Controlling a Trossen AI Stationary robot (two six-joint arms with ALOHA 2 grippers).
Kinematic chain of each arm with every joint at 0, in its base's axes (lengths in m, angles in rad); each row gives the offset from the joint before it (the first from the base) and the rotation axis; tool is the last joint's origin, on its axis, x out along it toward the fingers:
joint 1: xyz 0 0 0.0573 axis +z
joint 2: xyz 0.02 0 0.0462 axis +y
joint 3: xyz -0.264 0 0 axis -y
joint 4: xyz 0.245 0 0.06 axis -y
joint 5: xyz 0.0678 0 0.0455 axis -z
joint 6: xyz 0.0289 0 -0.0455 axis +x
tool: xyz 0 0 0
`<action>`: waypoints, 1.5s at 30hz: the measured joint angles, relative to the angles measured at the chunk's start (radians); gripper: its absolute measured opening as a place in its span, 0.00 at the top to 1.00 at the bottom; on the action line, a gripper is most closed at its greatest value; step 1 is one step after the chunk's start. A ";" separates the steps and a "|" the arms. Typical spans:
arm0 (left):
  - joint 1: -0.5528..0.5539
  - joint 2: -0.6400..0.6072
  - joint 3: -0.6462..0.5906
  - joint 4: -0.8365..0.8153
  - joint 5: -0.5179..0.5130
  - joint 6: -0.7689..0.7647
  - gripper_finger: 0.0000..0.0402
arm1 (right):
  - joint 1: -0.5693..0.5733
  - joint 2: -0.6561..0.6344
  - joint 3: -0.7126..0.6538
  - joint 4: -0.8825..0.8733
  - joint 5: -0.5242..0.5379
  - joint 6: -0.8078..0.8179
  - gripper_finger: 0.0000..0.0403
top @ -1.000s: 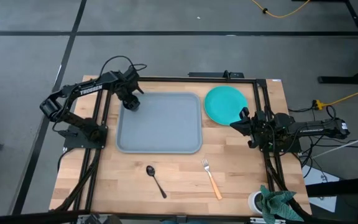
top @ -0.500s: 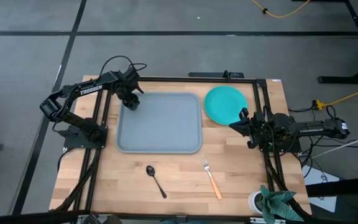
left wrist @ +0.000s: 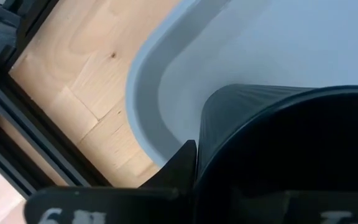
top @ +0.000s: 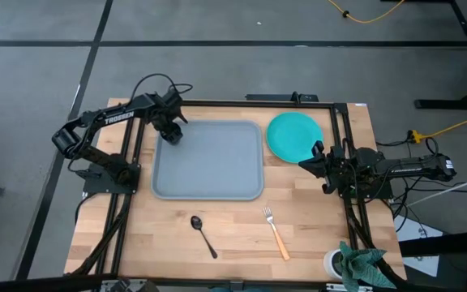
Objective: Pick and place plate/cup/fork/spoon on tray
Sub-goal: Put the black cup on the gray table tray
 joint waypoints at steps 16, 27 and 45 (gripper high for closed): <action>0.000 0.000 0.000 0.007 -0.009 0.003 0.92 | 0.000 0.000 0.000 0.000 0.000 0.001 0.96; 0.000 0.000 0.000 0.046 -0.002 0.013 0.73 | 0.000 0.000 0.000 0.000 0.000 0.001 0.96; 0.001 -0.034 0.000 0.056 0.010 0.003 0.73 | 0.000 0.000 0.000 -0.001 0.000 0.001 0.96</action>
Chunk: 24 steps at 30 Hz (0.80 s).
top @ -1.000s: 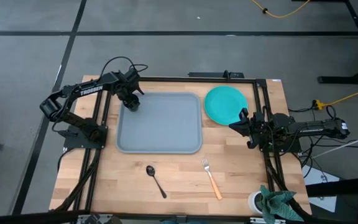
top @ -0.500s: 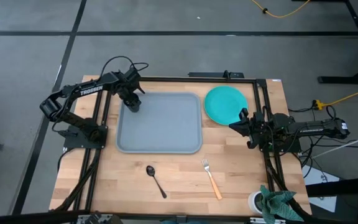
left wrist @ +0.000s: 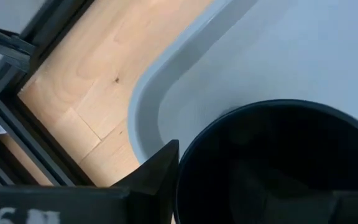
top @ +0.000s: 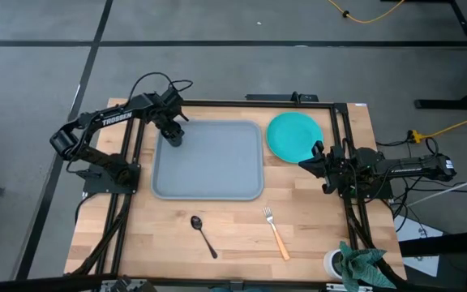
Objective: Pick and place plate/cup/fork/spoon on tray
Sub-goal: Put the black cup on the gray table tray, then put the light blue plate on the gray table tray to the bottom right of the black cup
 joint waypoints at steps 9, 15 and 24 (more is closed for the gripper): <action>0.000 -0.118 0.000 -0.002 0.026 0.002 0.73 | 0.000 0.000 0.000 -0.001 0.000 0.000 0.96; 0.000 -0.222 0.000 -0.003 -0.043 0.004 0.73 | 0.000 0.000 0.000 -0.002 0.000 0.000 0.96; -0.002 -0.405 0.000 -0.027 0.155 0.001 0.73 | 0.000 0.000 0.000 -0.003 0.000 0.003 0.96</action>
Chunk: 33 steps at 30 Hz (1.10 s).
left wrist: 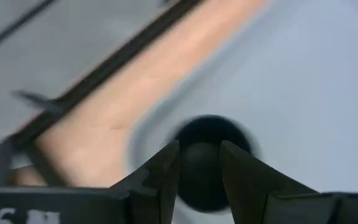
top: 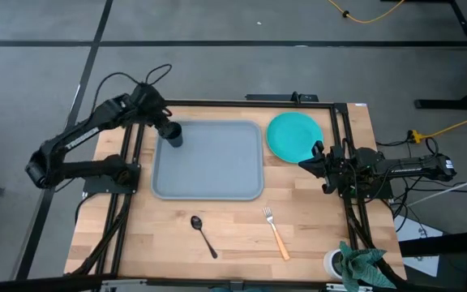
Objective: Pick and place plate/cup/fork/spoon on tray
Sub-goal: Put the light blue plate on the gray table tray to the bottom right of the black cup
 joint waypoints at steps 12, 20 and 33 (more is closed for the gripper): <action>-0.162 -0.219 -0.077 -0.200 0.184 -0.292 0.73 | 0.000 0.000 0.000 0.000 0.000 0.000 0.96; -0.374 -0.426 -0.444 0.289 0.244 -0.374 0.73 | 0.000 0.000 0.000 -0.001 0.000 0.001 0.96; -0.593 -0.613 -0.732 0.855 0.174 -0.085 0.73 | 0.000 0.000 0.000 -0.014 -0.001 0.001 0.96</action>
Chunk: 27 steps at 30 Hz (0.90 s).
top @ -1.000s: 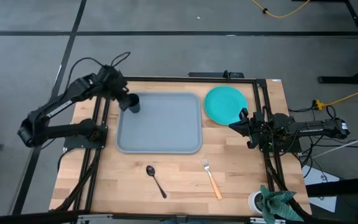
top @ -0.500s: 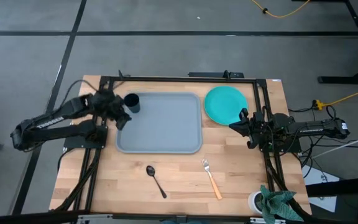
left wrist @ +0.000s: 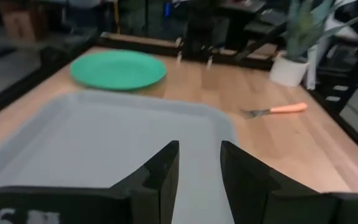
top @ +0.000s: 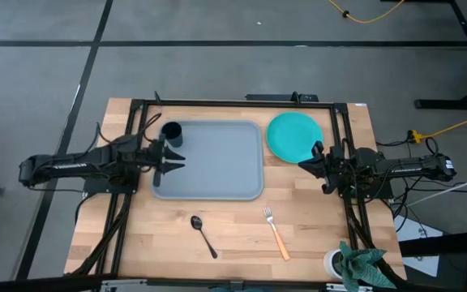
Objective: Pick and place plate/cup/fork/spoon on tray
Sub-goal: Put the light blue plate on the gray table tray to the bottom right of the black cup
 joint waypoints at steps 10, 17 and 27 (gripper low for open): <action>-0.163 -0.045 -0.102 0.164 -0.001 0.007 0.73 | 0.000 0.000 0.000 -0.043 0.000 0.051 0.96; -0.312 -0.045 -0.102 0.179 -0.051 0.081 0.73 | 0.000 0.000 0.000 -0.044 0.000 0.048 0.96; -0.388 -0.048 -0.160 0.312 -0.127 0.116 0.73 | 0.000 0.000 0.000 -0.047 0.001 0.048 0.96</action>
